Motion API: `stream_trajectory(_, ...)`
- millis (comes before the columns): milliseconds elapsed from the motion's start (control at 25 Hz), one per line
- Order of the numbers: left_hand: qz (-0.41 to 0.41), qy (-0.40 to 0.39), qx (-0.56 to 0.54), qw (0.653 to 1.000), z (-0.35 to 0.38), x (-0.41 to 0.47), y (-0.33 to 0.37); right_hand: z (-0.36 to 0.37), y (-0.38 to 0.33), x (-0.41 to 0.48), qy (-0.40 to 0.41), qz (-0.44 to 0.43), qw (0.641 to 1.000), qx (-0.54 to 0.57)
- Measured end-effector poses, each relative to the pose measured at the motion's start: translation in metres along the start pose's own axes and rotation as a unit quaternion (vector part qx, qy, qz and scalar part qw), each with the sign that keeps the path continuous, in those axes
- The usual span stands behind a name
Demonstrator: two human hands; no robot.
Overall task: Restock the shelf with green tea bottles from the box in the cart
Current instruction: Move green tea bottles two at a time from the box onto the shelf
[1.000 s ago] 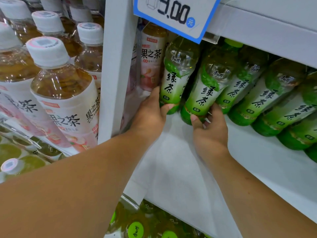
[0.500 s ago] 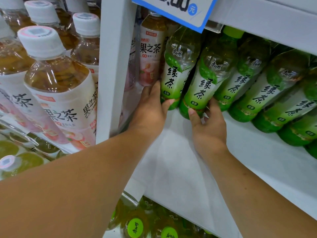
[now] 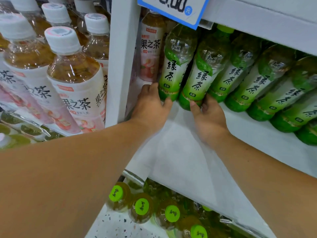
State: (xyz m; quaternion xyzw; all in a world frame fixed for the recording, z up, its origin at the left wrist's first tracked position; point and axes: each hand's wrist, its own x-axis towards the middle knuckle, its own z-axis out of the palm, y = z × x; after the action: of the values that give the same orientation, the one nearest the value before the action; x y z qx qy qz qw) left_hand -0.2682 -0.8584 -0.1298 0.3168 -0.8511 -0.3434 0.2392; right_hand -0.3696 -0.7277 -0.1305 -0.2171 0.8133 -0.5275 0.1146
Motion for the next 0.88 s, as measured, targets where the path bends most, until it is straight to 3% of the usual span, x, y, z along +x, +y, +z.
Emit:
stream_trajectory(280, -0.032, -0.08, 0.006, 0.996, -0.023, -0.033, 0.009, -0.015, -0.022, -0.043, 0.012, 0.102, 0.992, 0.066)
stream_trajectory(600, -0.156, -0.165, -0.162, 0.96, -0.068, -0.114, 0.048, -0.042, -0.039, -0.152, -0.014, 0.181, 0.979, 0.087)
stream_trajectory(880, -0.167, -0.305, -0.062, 0.936, -0.145, -0.207, 0.097, -0.115, -0.08, -0.266, -0.05, 0.281, 0.957, 0.042)
